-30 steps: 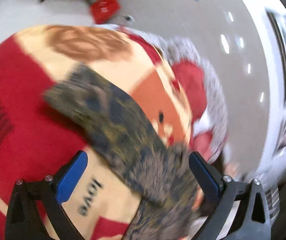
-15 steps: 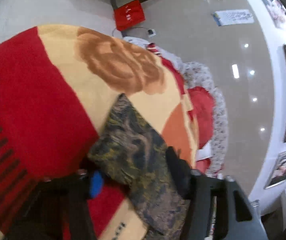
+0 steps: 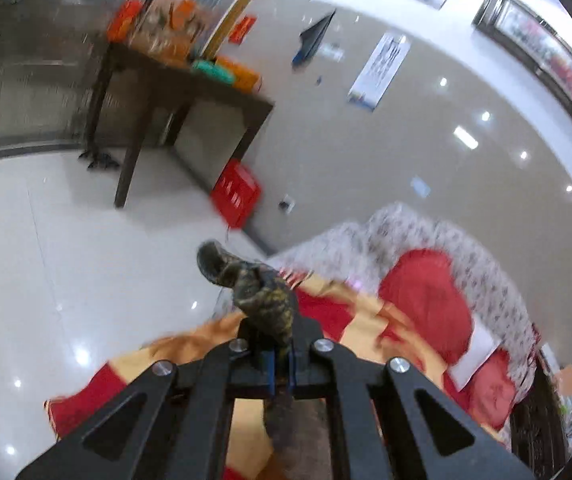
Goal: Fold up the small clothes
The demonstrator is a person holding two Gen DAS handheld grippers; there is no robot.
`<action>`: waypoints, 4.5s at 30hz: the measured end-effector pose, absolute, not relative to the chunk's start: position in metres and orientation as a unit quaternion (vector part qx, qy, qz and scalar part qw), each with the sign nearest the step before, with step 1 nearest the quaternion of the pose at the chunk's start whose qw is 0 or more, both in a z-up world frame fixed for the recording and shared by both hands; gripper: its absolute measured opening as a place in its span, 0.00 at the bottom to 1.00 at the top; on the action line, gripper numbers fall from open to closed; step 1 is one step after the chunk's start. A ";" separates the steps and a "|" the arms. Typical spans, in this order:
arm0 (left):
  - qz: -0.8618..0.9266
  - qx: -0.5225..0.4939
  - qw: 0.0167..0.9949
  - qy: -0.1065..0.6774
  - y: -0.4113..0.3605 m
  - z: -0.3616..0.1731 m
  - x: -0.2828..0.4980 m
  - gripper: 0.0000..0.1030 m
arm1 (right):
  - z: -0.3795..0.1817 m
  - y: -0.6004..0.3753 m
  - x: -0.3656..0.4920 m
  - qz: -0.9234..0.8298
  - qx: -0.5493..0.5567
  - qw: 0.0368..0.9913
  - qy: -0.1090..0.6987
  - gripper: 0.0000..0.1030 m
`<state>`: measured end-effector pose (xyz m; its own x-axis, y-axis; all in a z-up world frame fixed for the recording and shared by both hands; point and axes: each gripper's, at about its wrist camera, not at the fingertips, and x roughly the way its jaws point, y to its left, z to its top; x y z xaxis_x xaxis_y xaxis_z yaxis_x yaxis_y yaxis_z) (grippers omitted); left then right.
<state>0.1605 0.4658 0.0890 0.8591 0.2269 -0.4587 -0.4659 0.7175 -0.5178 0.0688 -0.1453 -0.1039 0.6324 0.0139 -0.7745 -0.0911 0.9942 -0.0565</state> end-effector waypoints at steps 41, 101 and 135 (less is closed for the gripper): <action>-0.071 -0.068 0.905 0.415 0.099 -0.119 0.163 0.60 | -0.101 -0.158 0.248 0.193 0.166 0.868 0.427 0.47; -0.012 -0.089 0.912 0.401 0.127 -0.118 0.309 0.60 | -0.115 -0.313 0.234 -0.042 0.140 0.904 0.401 0.14; 0.023 -0.037 0.909 0.415 0.113 -0.122 0.231 0.85 | -0.048 -0.317 0.111 -0.067 0.098 0.921 0.371 0.35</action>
